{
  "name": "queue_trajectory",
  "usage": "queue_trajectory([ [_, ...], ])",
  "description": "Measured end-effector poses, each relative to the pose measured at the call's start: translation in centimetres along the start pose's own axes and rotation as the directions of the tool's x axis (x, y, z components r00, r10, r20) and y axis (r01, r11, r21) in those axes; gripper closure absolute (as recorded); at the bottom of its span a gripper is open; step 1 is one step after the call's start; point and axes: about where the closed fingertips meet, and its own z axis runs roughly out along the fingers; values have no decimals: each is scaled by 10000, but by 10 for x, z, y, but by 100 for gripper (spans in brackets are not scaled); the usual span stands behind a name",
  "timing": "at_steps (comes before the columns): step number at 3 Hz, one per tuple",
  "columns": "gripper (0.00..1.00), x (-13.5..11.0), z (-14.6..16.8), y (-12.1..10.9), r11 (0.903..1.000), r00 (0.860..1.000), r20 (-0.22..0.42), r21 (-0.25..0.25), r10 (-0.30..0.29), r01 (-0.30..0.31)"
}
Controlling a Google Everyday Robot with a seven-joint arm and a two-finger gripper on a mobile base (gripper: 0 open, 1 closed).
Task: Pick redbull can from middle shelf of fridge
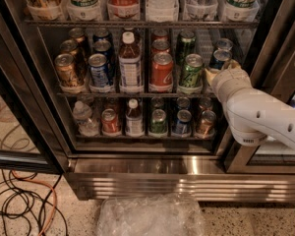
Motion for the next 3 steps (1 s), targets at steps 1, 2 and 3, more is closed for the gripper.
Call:
queue_trajectory([
  [1, 100, -24, -1, -4, 9997, 9997, 234, 234, 36, -42],
  [2, 100, -55, -6, -14, 9983, 9968, 769, 528, 225, -266],
  [3, 100, -55, -6, -14, 9983, 9968, 769, 527, 225, -266],
])
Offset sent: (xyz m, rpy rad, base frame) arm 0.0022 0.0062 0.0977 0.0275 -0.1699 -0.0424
